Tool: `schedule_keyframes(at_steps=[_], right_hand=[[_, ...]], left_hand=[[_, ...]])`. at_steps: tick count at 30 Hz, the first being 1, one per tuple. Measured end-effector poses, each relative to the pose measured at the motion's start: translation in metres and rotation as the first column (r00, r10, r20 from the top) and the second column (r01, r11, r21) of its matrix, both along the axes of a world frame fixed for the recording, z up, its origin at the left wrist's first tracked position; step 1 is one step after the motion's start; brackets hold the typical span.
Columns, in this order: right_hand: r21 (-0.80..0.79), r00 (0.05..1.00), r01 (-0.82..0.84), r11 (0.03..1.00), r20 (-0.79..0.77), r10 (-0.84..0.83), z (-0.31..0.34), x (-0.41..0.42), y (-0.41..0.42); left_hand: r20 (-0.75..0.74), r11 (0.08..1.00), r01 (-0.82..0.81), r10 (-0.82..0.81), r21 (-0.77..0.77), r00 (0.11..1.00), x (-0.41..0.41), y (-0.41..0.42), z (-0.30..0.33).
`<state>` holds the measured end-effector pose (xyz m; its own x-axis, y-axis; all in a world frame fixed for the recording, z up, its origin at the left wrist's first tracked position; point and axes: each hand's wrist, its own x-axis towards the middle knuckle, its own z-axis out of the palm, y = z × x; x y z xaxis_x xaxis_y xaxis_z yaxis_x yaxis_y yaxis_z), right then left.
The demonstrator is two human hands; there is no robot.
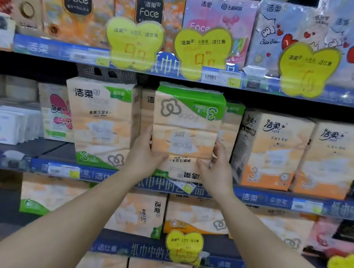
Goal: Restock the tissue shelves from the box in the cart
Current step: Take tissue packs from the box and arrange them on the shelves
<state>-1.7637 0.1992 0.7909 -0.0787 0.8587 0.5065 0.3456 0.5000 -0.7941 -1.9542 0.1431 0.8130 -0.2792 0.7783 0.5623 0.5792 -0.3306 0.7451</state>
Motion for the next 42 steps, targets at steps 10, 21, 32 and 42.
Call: schedule_keyframes(at_steps=[10,21,32,42], right_hand=[[-0.211,0.988,-0.039,0.977,0.140,0.070,-0.007,0.008,0.017],[-0.083,0.987,-0.091,0.992,0.128,0.101,-0.008,0.031,0.023],[0.054,0.968,0.097,0.994,-0.237,-0.082,0.009,0.075,0.015],[0.263,0.980,0.048,0.964,0.175,-0.097,0.036,0.058,0.025]], left_hand=[[0.080,0.999,-0.011,0.014,-0.031,0.997,0.007,0.016,0.002],[0.447,0.995,0.096,-0.092,0.013,0.890,0.032,0.014,-0.004],[0.718,0.946,0.321,-0.256,0.048,0.648,0.069,0.027,-0.018],[0.654,0.949,-0.239,0.315,-0.206,0.688,0.043,0.026,-0.029]])
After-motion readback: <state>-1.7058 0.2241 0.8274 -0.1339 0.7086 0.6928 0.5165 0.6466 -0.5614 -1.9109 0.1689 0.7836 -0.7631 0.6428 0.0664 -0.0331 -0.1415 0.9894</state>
